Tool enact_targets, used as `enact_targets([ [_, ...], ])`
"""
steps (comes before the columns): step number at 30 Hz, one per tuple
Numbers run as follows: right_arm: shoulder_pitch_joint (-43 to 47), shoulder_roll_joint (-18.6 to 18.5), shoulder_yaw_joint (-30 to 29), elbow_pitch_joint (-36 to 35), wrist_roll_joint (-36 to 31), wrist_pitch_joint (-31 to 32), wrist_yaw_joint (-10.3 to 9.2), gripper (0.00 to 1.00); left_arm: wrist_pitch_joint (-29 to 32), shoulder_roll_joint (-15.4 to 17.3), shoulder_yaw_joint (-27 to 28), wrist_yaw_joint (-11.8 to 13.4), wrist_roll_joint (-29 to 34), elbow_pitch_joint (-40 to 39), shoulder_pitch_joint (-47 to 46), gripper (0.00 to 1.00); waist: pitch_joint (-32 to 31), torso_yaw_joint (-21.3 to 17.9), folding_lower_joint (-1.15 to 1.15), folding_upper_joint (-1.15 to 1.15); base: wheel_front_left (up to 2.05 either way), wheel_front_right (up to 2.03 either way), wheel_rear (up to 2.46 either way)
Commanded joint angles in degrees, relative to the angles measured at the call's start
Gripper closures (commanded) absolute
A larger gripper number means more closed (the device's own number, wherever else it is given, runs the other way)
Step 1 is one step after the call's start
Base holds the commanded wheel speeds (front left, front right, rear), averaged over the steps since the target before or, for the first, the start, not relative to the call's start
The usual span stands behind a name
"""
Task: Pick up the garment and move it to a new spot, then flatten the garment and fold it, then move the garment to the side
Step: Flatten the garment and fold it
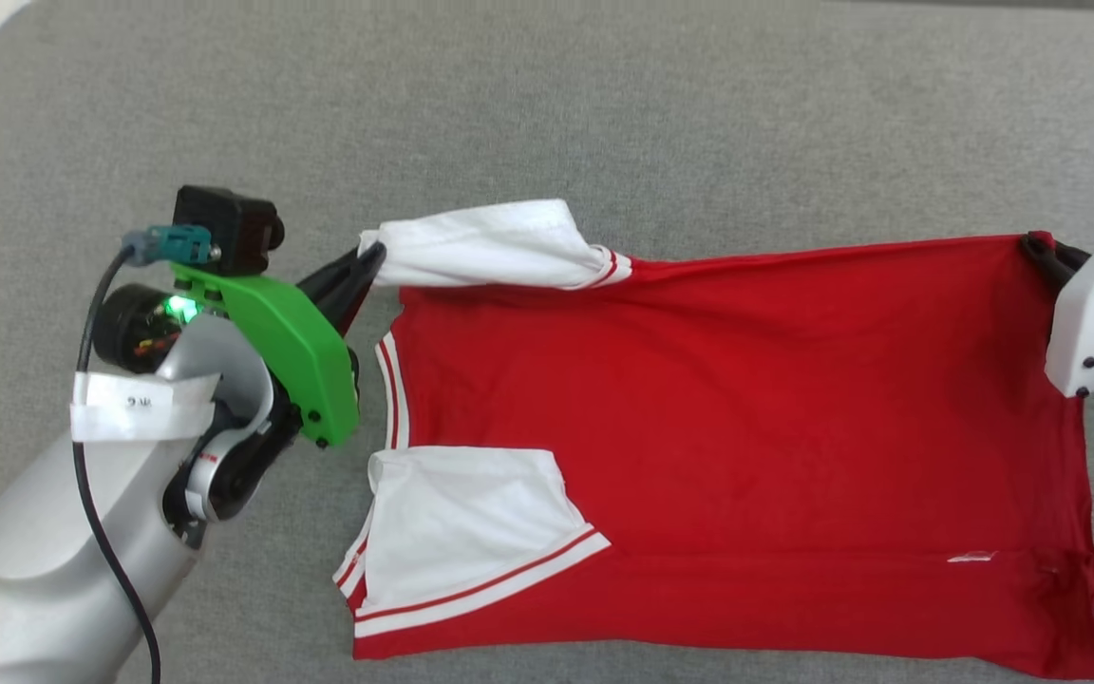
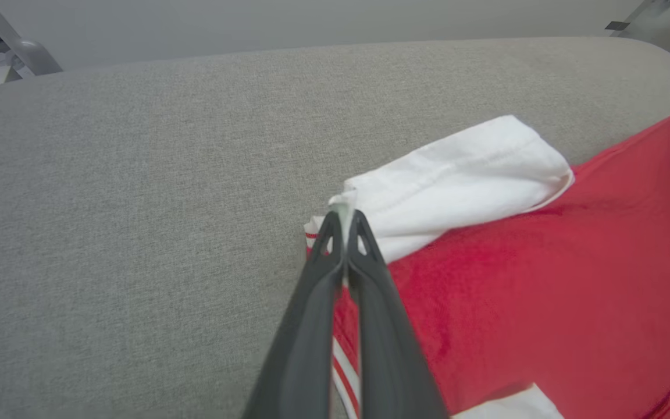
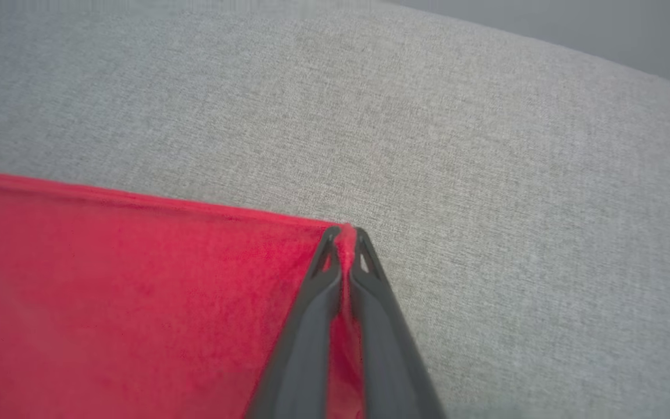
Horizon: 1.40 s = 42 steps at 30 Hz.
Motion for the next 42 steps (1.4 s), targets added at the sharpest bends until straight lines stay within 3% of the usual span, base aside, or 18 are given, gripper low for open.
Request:
enact_targets([
  [1,1.20,0.19,-0.51,0.08,0.62,-1.14,-0.05,1.00,-0.45,0.32,-0.19,-0.07,-0.66,0.03,1.38,1.00,-2.68,-0.36,0.00,0.00,0.00,0.00,0.00],
  [14,13.93,0.51,-3.60,-3.54,3.21,-11.73,-0.05,1.00,-2.27,1.83,-1.70,2.97,-2.36,-3.96,11.94,1.00,-8.92,0.60,0.00,0.00,0.00,0.00,0.00],
  [22,23.08,1.21,-5.75,-6.55,4.17,-15.21,-0.05,1.00,-3.17,1.92,-3.37,4.37,-3.91,-5.27,18.93,1.00,-10.92,1.16,0.00,0.00,0.00,0.00,0.00],
  [31,31.97,-1.22,-4.63,-9.31,3.97,-16.92,-0.05,1.00,-2.63,1.72,-6.67,4.10,-3.82,-2.62,23.40,1.00,-11.28,0.90,0.00,0.00,0.00,0.00,0.00],
  [42,33.20,-3.89,0.54,-9.65,3.39,-16.04,-0.05,1.00,-2.56,0.07,-9.20,2.58,-2.70,2.03,23.64,1.00,-10.83,0.32,0.00,0.00,0.00,0.00,0.00],
])
